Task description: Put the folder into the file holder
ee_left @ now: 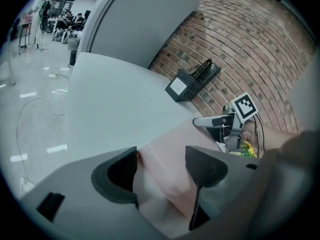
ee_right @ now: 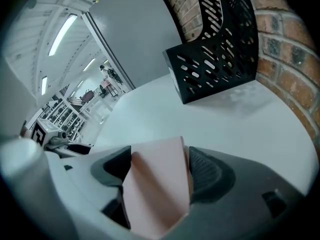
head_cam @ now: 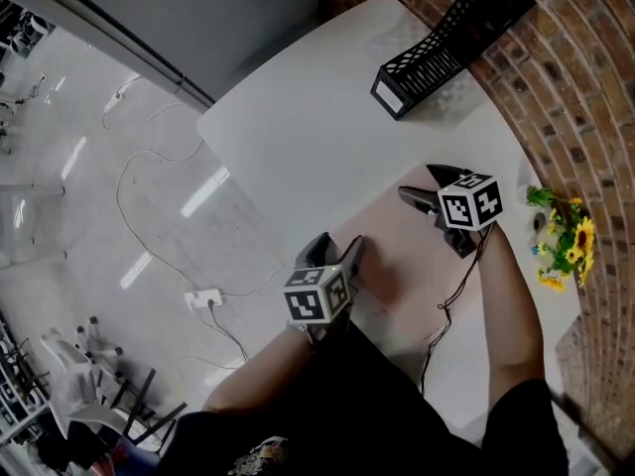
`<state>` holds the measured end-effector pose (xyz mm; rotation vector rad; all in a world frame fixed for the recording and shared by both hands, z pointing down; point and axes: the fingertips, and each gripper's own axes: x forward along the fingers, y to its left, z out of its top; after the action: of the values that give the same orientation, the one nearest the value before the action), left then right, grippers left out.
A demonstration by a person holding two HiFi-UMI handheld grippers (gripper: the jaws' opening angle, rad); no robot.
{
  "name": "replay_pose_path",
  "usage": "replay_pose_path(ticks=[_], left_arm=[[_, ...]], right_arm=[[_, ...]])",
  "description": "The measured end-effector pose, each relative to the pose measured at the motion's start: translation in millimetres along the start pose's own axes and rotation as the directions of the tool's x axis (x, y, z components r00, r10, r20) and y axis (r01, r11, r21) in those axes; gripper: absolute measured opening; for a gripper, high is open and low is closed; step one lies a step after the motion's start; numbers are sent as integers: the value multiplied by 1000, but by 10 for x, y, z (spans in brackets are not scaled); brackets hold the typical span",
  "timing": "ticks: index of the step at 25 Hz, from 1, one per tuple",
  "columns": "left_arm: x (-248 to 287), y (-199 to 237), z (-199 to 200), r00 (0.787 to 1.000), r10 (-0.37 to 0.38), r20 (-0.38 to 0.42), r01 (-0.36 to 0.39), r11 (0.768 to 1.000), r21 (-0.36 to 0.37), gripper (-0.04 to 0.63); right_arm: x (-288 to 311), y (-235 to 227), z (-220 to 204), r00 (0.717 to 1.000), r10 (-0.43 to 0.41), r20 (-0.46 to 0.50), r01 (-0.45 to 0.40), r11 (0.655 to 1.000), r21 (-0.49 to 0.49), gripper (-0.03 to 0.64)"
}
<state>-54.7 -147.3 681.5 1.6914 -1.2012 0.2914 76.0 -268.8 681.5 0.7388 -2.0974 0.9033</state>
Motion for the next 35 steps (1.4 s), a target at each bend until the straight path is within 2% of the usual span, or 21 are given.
replay_pose_path(ticks=[6,10,15,19,24,28,32,35], left_arm=[[2,2,-7,1000,18,7,-18,1000,-14,290],[-25,-26,31,1000,14,11,-14,1000,5,290],[-157,-143,224,998,9,70,-14,998,64,290],[-315,-289,502,989,2,147,-23,990,138,290],[-550,-527,828,974,-16,227,-35,975,221,290],[-751,-732,1070,957,-40,287,-46,957,287,290],[-967,-940,1322,932,-66,356,-68,934,351,290],[-1170,-1109,1503,902,-90,422,-98,909,404,290]], right_arm=[[-14,21,-1,1000,4,11,-4,1000,-17,360],[-97,53,49,999,-12,47,14,999,-39,356],[-333,134,226,990,-34,133,43,997,-60,356],[-599,221,464,970,-42,239,62,995,-74,354],[-1024,375,758,929,-59,366,104,989,-104,353],[-1388,522,979,884,-72,462,149,980,-133,353],[-1761,686,1167,818,-75,571,197,968,-156,353],[-2024,804,1249,757,-69,650,218,964,-152,353]])
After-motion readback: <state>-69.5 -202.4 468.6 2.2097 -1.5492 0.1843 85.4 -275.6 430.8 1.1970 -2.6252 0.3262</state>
